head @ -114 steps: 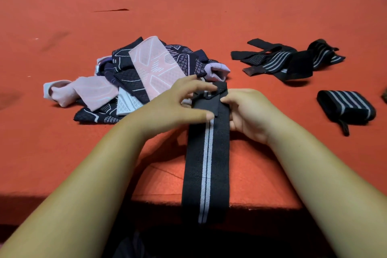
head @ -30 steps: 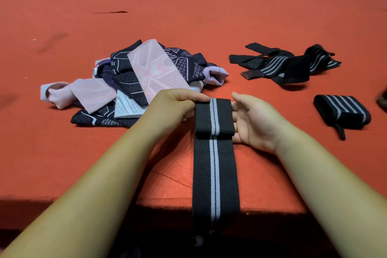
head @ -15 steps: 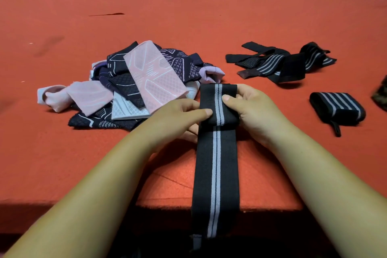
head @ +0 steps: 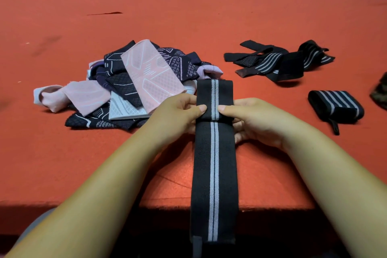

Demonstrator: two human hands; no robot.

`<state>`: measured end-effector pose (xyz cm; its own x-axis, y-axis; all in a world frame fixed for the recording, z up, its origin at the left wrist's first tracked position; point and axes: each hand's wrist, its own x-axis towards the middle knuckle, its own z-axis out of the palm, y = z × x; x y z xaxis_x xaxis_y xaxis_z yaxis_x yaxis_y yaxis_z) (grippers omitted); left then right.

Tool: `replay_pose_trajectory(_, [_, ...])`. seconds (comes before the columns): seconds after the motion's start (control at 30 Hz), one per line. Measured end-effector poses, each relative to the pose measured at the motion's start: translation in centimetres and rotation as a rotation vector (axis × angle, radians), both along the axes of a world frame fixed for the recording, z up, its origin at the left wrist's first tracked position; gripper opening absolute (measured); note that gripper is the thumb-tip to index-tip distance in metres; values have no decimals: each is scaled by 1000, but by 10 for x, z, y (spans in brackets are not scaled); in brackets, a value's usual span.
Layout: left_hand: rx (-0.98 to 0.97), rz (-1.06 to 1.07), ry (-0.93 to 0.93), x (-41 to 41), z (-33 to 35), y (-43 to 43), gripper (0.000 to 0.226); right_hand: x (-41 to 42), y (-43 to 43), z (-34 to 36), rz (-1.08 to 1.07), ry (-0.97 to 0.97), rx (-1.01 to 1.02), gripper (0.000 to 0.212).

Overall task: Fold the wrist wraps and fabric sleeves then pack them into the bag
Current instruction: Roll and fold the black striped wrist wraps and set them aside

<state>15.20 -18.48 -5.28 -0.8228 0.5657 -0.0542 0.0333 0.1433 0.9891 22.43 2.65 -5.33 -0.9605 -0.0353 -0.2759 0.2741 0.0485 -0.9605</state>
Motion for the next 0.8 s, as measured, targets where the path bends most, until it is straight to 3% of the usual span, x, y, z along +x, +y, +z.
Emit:
replay_pose_trajectory(0.5, [96, -95, -69, 1, -2, 3, 29, -1, -1, -11, -68, 135, -67, 31])
replay_pose_trajectory(0.6, [75, -63, -26, 1, -4, 4, 29, -1, -3, -13, -73, 131, -49, 40])
replay_pose_trajectory(0.8, [108, 105, 60, 6, 1, 9, 28, 0, -6, -9, -99, 137, -154, 31])
